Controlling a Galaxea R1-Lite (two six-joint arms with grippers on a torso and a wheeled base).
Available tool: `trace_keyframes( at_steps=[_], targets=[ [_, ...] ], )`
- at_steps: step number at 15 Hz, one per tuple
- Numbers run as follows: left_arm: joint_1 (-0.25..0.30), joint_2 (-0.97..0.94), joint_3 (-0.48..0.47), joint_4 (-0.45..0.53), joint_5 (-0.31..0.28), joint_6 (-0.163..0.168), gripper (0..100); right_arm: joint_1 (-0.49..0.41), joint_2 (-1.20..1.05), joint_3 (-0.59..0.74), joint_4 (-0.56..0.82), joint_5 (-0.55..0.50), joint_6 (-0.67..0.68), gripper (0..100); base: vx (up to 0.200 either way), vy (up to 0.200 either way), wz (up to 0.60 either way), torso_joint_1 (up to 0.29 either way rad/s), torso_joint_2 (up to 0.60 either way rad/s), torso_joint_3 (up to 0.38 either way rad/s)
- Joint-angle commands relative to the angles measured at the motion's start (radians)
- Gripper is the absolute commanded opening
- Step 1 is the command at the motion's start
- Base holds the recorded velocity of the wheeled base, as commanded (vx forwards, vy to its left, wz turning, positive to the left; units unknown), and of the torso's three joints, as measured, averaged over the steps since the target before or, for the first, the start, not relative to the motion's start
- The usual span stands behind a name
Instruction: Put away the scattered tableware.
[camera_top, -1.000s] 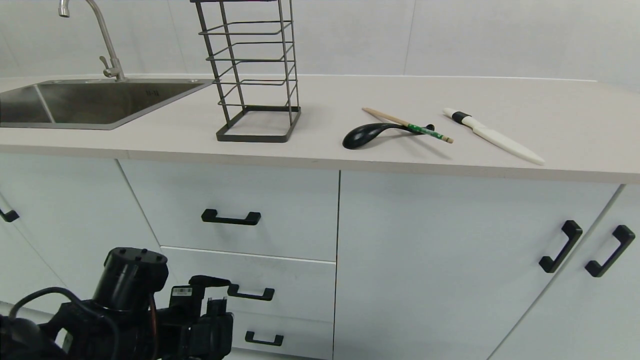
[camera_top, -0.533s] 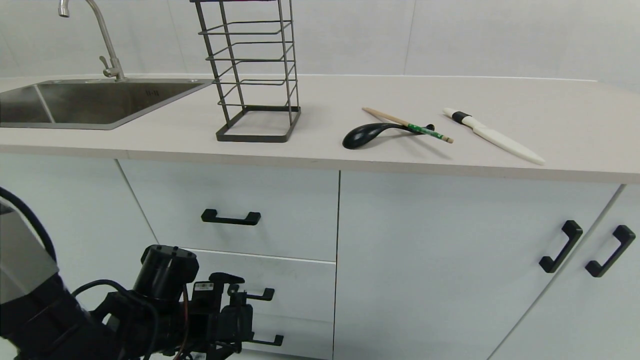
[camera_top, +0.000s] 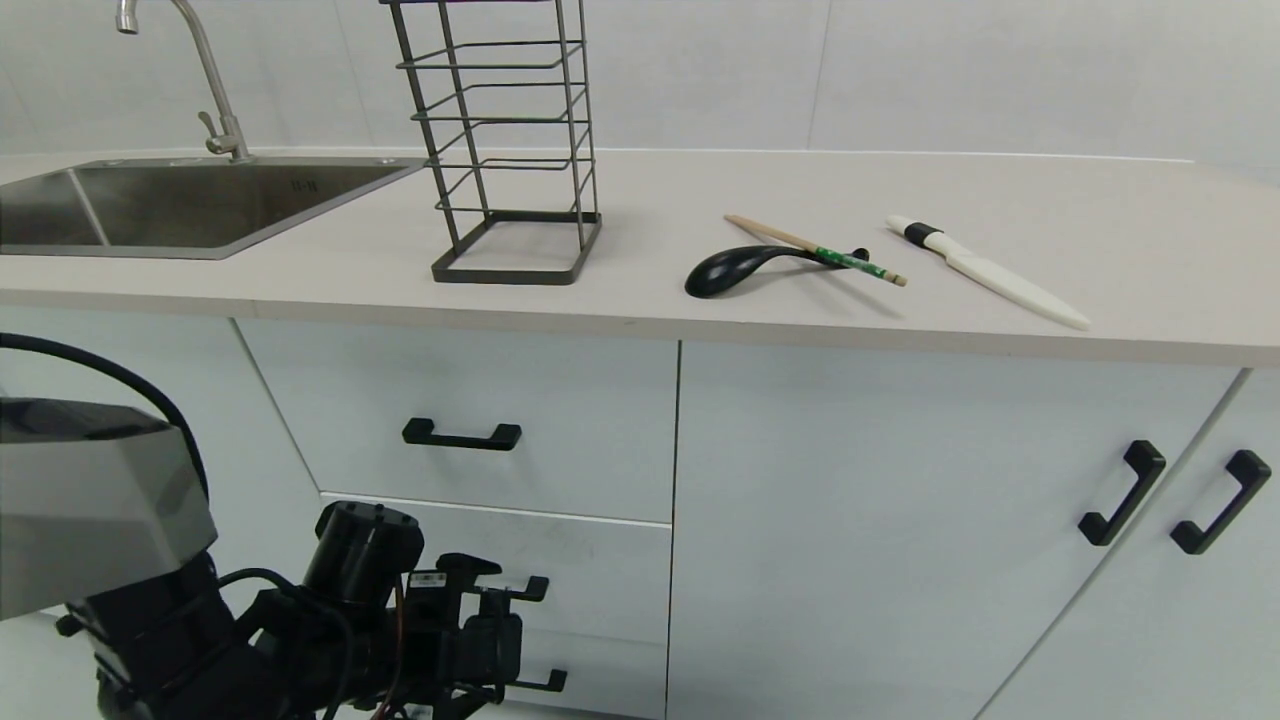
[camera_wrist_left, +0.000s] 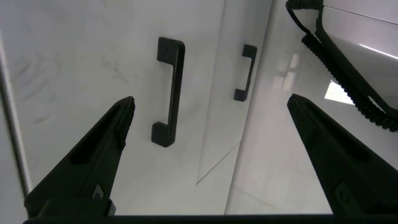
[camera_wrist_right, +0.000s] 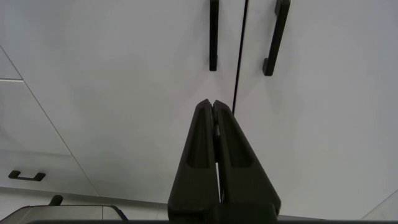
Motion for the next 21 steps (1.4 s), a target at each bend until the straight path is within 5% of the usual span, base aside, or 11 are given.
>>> trace_keyframes(
  at_steps=[1,21],
  targets=[
    [0.000,0.075,0.005,-0.055,0.000,0.000,100,0.000,0.002,0.000,0.000,0.000,0.000,0,0.000,0.000,0.00,0.000,0.00,0.000],
    [0.014,0.243,-0.048,-0.201,-0.002,-0.003,100,0.000,0.002,0.000,0.000,0.001,0.000,0,0.000,0.000,0.00,0.000,0.00,0.000]
  ],
)
